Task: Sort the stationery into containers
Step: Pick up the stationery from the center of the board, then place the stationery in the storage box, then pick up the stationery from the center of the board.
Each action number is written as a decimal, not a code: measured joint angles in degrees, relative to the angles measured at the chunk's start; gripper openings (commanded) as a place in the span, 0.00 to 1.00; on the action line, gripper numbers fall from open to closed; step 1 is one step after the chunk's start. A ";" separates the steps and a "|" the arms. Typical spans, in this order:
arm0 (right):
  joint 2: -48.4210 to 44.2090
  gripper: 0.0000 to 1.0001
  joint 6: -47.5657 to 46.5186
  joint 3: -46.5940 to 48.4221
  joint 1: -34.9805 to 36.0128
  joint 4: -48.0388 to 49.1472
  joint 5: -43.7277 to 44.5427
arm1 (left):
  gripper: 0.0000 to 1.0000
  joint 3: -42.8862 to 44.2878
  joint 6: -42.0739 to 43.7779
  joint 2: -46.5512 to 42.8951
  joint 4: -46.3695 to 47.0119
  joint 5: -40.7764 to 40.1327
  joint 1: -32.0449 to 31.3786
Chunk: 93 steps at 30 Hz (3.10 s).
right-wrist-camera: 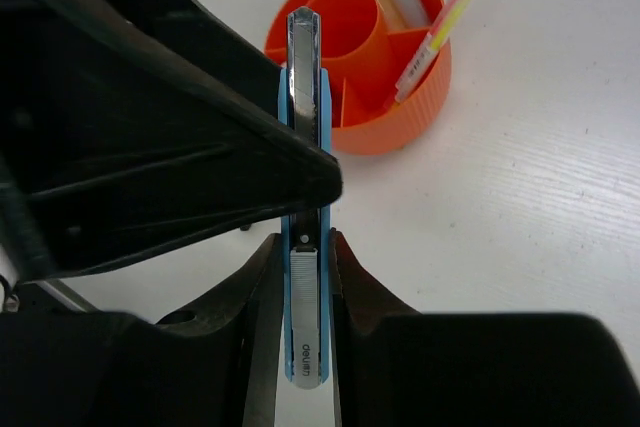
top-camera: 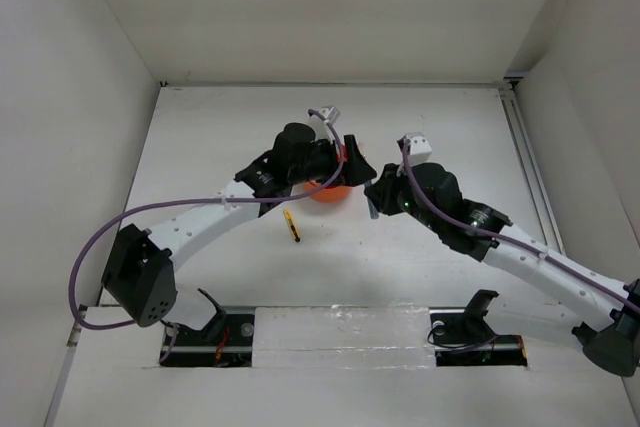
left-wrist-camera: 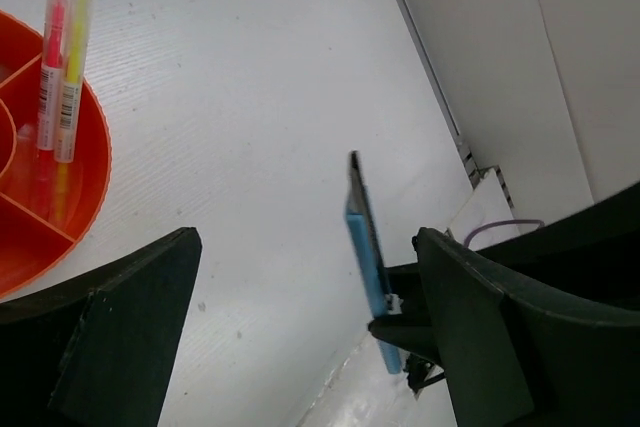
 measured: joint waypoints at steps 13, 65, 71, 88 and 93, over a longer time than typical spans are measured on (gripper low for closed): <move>-1.77 0.76 -1.38 -0.17 0.28 2.71 -1.38 | 0.00 0.83 -3.89 2.34 7.23 3.82 -0.92; -14.29 0.99 -4.59 -9.35 -1.97 -0.04 0.87 | 0.32 -4.98 16.46 9.88 25.27 -32.72 5.75; -11.23 0.99 -6.58 -9.40 -1.92 4.07 -3.06 | 1.00 -7.04 17.29 8.13 25.64 -31.61 4.74; 30.91 0.86 -7.69 10.97 17.09 6.64 3.58 | 1.00 7.15 -11.61 -5.90 -14.34 -42.40 19.06; 43.76 0.80 -6.71 20.96 17.90 5.42 4.87 | 1.00 -3.13 -18.27 -9.03 -20.52 -39.82 24.39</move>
